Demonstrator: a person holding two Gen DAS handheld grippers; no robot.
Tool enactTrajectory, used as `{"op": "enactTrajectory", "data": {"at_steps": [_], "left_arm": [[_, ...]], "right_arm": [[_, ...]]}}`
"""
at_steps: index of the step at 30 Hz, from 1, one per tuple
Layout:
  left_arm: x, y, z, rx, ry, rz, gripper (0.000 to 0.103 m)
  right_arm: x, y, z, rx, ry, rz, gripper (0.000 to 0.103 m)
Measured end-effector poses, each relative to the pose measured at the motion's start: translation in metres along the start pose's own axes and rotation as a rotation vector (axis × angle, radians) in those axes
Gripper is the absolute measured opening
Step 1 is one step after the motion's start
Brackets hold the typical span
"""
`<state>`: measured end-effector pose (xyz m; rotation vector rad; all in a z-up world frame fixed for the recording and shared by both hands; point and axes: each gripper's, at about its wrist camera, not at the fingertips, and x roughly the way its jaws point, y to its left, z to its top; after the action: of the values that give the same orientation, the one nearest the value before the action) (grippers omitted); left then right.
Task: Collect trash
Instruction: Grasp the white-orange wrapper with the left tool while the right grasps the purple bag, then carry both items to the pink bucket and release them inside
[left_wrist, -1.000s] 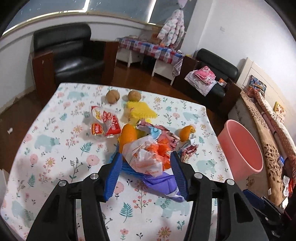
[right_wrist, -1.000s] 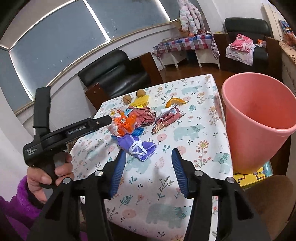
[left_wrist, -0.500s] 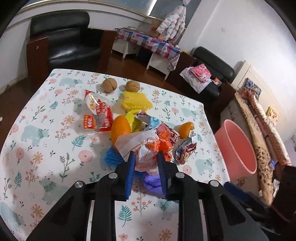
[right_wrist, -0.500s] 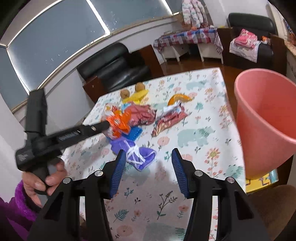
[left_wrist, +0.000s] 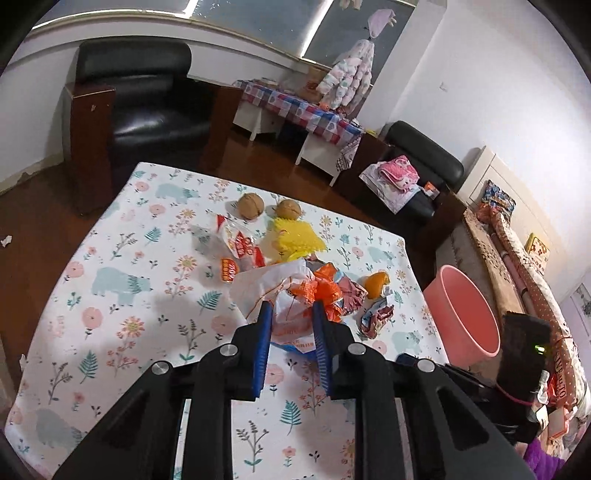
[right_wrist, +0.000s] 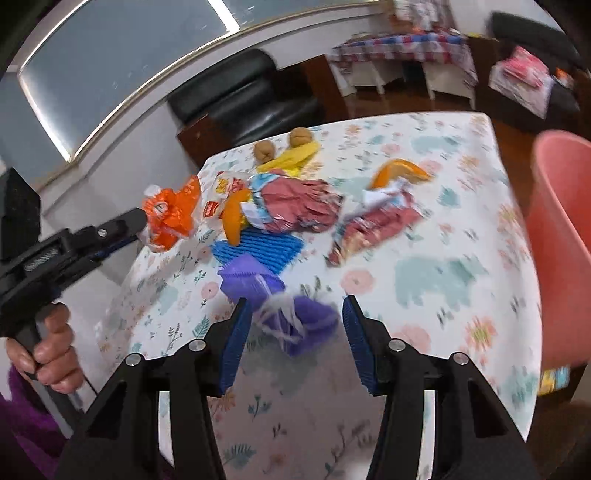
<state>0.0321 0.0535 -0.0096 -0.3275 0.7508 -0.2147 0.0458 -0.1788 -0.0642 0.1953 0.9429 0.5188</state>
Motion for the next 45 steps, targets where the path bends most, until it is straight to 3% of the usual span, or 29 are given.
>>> {"op": "enactTrajectory", "data": {"at_steps": [2, 9, 14, 20, 26, 34, 39, 45], "left_arm": [[-0.004, 0.004, 0.0, -0.009, -0.007, 0.005, 0.021], [-0.004, 0.005, -0.003, -0.007, -0.001, 0.02, 0.021], [-0.003, -0.001, -0.003, 0.007, -0.001, 0.017, 0.021], [-0.001, -0.009, -0.004, 0.021, 0.003, 0.019, 0.021], [-0.002, -0.01, -0.004, 0.021, 0.004, 0.016, 0.021], [-0.007, -0.031, 0.001, 0.059, -0.002, -0.035, 0.021], [-0.004, -0.056, 0.008, 0.101, -0.006, -0.072, 0.021], [0.01, -0.107, 0.016, 0.169, 0.018, -0.167, 0.021]], "right_arm": [[0.008, -0.001, 0.001, -0.013, 0.016, -0.032, 0.053], [0.0, 0.0, -0.007, -0.009, 0.001, 0.0, 0.055], [-0.01, 0.004, -0.016, -0.023, -0.006, 0.014, 0.022], [-0.021, 0.01, -0.022, -0.04, -0.029, 0.022, 0.011], [-0.057, 0.014, -0.028, -0.062, -0.13, -0.015, 0.009], [-0.118, -0.02, -0.02, 0.054, -0.296, -0.12, 0.009], [-0.143, -0.042, -0.019, 0.131, -0.362, -0.206, 0.009], [-0.167, -0.07, -0.023, 0.228, -0.413, -0.277, 0.009]]}}
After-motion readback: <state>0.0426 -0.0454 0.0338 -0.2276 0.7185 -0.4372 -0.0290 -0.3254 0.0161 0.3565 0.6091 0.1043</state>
